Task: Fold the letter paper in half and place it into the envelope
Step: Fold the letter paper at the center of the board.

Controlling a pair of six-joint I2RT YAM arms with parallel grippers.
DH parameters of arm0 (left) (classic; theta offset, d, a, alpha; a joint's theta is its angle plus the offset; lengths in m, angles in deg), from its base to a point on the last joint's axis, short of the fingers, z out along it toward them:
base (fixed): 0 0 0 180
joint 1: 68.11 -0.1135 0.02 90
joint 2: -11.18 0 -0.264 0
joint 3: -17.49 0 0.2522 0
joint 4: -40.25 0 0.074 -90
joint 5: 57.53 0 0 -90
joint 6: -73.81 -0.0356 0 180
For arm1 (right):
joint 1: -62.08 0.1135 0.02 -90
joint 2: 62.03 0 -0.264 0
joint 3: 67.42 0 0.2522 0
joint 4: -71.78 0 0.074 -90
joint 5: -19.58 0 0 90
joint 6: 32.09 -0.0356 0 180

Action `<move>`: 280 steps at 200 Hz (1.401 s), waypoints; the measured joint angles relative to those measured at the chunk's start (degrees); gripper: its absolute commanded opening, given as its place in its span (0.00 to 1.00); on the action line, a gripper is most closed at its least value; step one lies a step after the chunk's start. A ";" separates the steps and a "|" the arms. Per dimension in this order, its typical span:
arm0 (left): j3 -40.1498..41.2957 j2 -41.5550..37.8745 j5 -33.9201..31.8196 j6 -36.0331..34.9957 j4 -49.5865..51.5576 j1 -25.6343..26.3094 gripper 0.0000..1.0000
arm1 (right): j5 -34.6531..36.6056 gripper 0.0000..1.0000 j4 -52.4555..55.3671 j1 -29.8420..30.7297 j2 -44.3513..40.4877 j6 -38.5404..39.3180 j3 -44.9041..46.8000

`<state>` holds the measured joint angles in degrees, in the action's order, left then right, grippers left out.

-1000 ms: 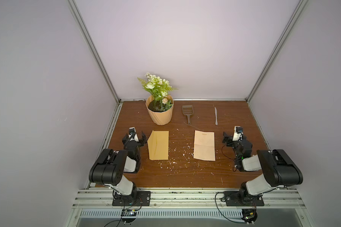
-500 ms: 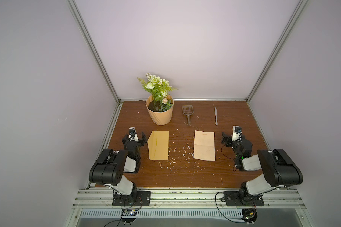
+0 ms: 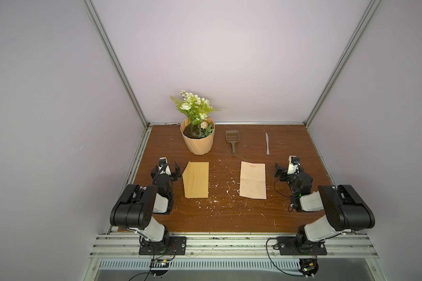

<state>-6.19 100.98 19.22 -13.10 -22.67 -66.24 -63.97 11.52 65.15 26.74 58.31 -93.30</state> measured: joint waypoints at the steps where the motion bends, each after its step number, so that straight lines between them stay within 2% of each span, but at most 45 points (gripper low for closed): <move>1: 0.00 -0.11 -0.04 0.02 0.09 -0.04 0.99 | 0.20 1.00 0.04 0.09 -0.07 -0.02 0.02; 18: -0.52 -2.54 -0.46 -0.13 3.76 0.26 1.00 | 6.49 0.99 4.50 2.03 -4.15 -0.35 0.00; 34: -3.67 -7.48 -3.39 -2.29 10.25 3.37 1.00 | 10.58 1.00 13.86 3.10 -11.65 -0.98 -2.45; 65: -13.27 -15.04 -6.78 -5.75 18.88 15.02 1.00 | 12.90 1.00 24.24 3.26 -20.26 -1.29 -12.44; 87: -23.76 -13.60 -7.78 -5.66 26.34 22.34 0.99 | 12.41 1.00 27.63 3.30 -23.34 -2.10 -15.02; 97: -29.33 -11.02 -7.72 -5.62 29.31 25.79 0.86 | 11.65 0.99 29.99 3.37 -24.00 -2.75 -15.50; 105: -33.79 -8.52 -7.06 -5.38 31.26 28.50 0.70 | 11.06 1.00 31.93 3.58 -24.33 -3.21 -15.69; 123: -44.44 -0.85 -3.63 -1.97 36.30 33.16 0.24 | 9.57 0.99 36.52 4.46 -25.29 -4.17 -15.69; 135: -50.88 4.55 -0.04 1.36 39.23 34.80 0.02 | 8.87 0.89 39.63 5.29 -26.36 -4.59 -15.69; 138: -52.57 5.79 0.90 2.19 40.24 34.97 0.00 | 8.68 0.87 40.37 5.51 -26.69 -4.76 -15.69; 166: -68.22 20.04 11.45 10.62 48.76 35.36 0.00 | 8.83 0.74 50.05 7.13 -30.05 -5.57 -17.03; 179: -74.47 25.79 15.15 12.94 53.37 35.67 0.00 | 9.68 0.76 55.01 7.45 -31.10 -5.81 -18.80; 195: -79.32 30.97 18.86 14.80 57.59 36.33 0.00 | 10.29 0.85 59.71 7.48 -32.68 -5.79 -20.41; 239: -82.64 37.86 26.03 19.63 62.79 39.19 0.00 | 11.08 0.91 65.07 7.48 -39.26 -4.26 -19.02; 280: -82.88 39.36 29.57 20.46 66.42 40.26 0.00 | 9.29 0.91 67.73 7.89 -41.05 -1.57 -18.38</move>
<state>-89.07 140.35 48.79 7.36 43.75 -25.98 -54.68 79.25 73.04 -14.31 56.74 -111.69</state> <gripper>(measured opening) 0.044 0.910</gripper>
